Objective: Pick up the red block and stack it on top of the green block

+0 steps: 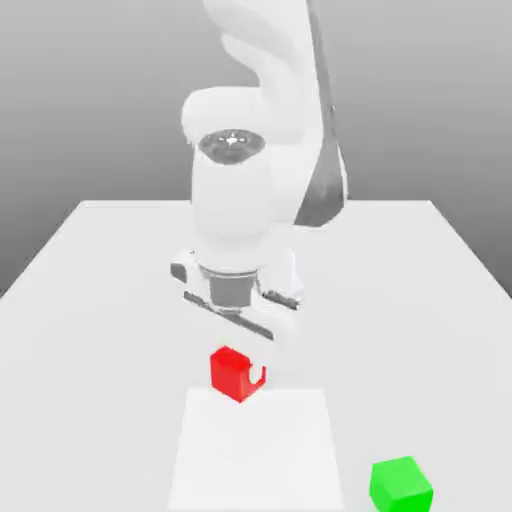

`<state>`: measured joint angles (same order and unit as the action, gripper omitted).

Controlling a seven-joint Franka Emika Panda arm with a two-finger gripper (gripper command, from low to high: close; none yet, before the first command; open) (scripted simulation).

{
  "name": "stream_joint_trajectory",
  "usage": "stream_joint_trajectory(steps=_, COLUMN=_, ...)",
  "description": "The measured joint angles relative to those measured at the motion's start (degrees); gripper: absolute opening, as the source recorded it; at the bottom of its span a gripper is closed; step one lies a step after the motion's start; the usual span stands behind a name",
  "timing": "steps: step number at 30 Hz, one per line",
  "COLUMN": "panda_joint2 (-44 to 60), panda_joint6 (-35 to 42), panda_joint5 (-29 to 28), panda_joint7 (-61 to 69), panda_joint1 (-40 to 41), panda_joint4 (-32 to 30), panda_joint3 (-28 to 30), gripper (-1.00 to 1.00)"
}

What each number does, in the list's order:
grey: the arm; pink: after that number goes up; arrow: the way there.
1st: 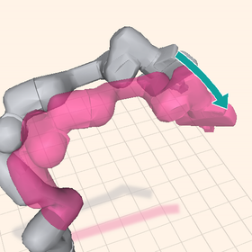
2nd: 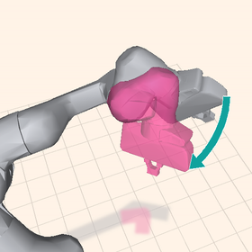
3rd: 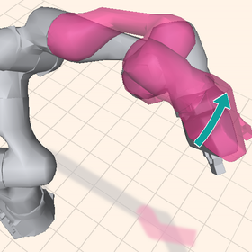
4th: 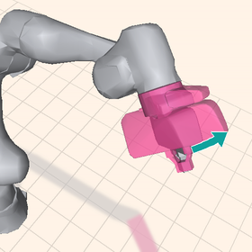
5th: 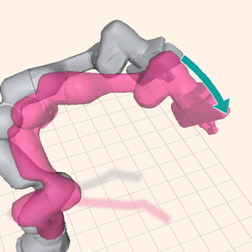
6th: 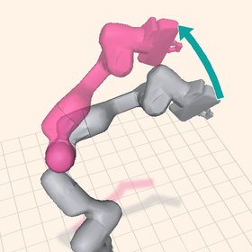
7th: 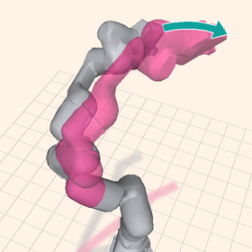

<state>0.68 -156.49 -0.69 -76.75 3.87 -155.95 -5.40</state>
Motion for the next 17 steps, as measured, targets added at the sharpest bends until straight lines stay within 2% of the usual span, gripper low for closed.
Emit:
stream_joint_trajectory(steps=9, panda_joint2=9.57, panda_joint6=9.26, panda_joint5=-3.37, panda_joint7=9.36, panda_joint1=-8.11, panda_joint4=18.64, panda_joint3=-7.04, gripper=-1.0)
stream_joint_trajectory(steps=13, panda_joint2=16.84, panda_joint6=4.55, panda_joint5=-6.47, panda_joint7=8.46, panda_joint1=-10.4, panda_joint4=21.06, panda_joint3=-6.01, gripper=-1.0)
stream_joint_trajectory(steps=14, panda_joint2=18.67, panda_joint6=2.91, panda_joint5=-7.28, panda_joint7=7.91, panda_joint1=-10.9, panda_joint4=21.22, panda_joint3=-5.45, gripper=1.0)
stream_joint_trajectory(steps=17, panda_joint2=18.67, panda_joint6=2.91, panda_joint5=-7.28, panda_joint7=7.91, panda_joint1=-10.9, panda_joint4=21.22, panda_joint3=-5.45, gripper=1.0)
